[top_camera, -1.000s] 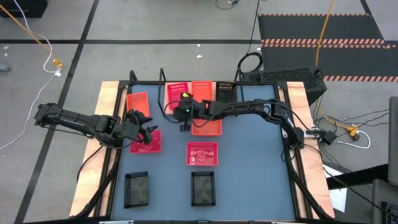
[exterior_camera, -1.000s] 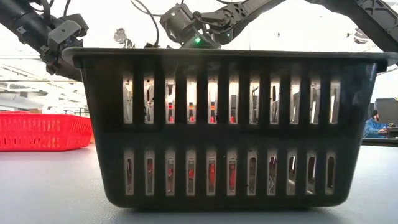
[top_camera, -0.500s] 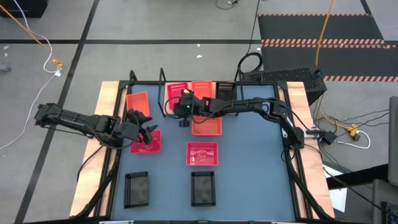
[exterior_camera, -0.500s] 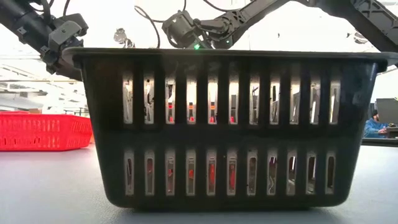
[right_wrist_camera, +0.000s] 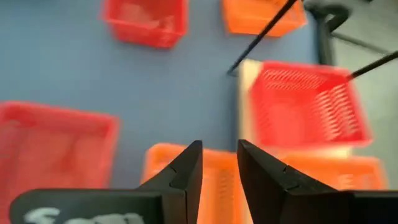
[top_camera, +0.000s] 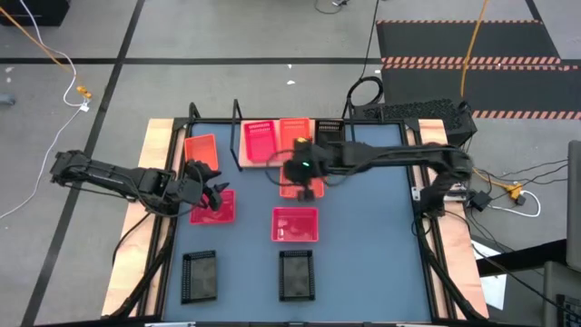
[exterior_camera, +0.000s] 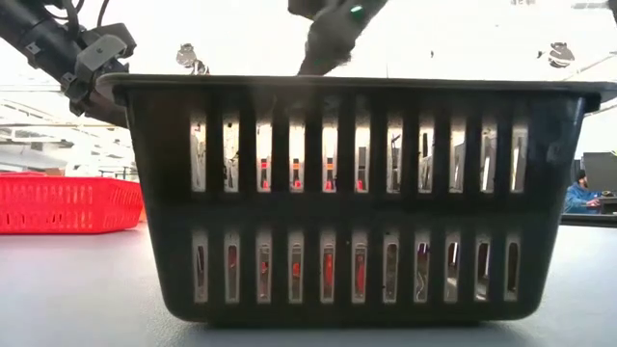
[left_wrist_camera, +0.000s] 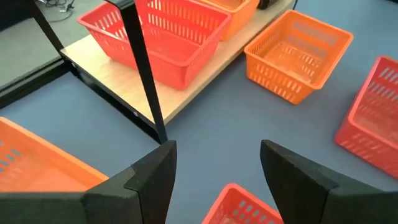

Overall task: Stack baskets on shelf by color
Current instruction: Stack the right black basket on top of the black basket on the shelf

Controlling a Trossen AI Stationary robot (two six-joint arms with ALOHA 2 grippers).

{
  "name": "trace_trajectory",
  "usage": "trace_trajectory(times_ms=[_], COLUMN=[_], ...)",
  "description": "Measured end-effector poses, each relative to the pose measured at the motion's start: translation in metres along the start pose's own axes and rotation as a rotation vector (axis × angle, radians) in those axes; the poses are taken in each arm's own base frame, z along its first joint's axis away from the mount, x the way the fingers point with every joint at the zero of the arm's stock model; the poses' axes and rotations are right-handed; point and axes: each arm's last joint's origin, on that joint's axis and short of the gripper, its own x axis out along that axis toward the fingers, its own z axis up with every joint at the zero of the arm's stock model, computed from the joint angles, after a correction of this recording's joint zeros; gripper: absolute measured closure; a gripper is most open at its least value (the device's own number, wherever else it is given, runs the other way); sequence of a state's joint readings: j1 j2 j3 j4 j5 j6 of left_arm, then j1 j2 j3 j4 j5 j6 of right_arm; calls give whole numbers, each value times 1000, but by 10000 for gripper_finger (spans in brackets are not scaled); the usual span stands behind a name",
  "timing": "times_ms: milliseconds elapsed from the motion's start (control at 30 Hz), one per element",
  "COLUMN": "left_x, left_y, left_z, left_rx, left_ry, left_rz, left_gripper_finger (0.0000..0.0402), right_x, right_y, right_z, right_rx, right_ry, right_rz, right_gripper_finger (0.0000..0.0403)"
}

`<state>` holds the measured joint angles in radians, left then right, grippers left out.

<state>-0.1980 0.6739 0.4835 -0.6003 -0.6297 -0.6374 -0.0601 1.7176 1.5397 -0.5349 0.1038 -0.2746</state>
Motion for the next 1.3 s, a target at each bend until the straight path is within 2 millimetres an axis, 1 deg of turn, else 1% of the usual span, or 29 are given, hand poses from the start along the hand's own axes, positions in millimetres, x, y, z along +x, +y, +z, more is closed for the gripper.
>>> trace_trajectory(times_ms=[33, 133, 233, 300, 400, 500, 600, 733, 833, 867, 933, 1033, 1100, 1167, 1300], left_x=[0, 1, 4, 7, 11, 14, 17, 19, 21, 22, 23, 27, 28, 30, 33], left_y=[0, -4, -10, -14, -21, -26, -30, -33, -34, -34, -36, -37, -38, -39, -40], left_z=[0, 0, 0, 1, 4, 8, 10, 10, 9, 8, 7, 4, 3, 2, 0], left_rx=[-4, -26, -22, -10, 26, 60, 92, 110, 103, 100, 101, 111, 118, 126, 145], left_ry=[0, -4, -7, -20, -46, -77, -97, -104, -91, -86, -72, -48, -40, -30, -17], left_rz=[-3, -17, -31, -40, -54, -71, -80, -91, -85, -84, -89, -92, -88, -82, -75], left_gripper_finger=[170, 170, 170, 170, 170, 170, 170, 170, 170, 170, 170, 170, 170, 170, 170], right_x=[-7, -19, -27, -32, -38, -41, -41, -35, -28, -26, -22, -14, -8, -2, 3], right_y=[7, 25, 36, 41, 46, 50, 53, 63, 83, 91, 110, 131, 140, 144, 146], right_z=[-8, -39, -75, -98, -127, -143, -147, -143, -136, -134, -133, -132, -129, -124, -116], right_rx=[16, 28, 6, -61, -201, -286, -304, -283, -230, -243, -331, -492, -540, -561, -573], right_ry=[-17, -51, -48, -22, 14, 22, 14, -74, -163, -182, -195, -223, -250, -270, -289], right_rz=[6, 5, -24, -15, -11, -3, 35, 251, 452, 502, 548, 539, 489, 441, 434], right_gripper_finger=[309, 309, 309, 309, 309, 309, 310, 310, 310, 310, 310, 310, 310, 310, 310])
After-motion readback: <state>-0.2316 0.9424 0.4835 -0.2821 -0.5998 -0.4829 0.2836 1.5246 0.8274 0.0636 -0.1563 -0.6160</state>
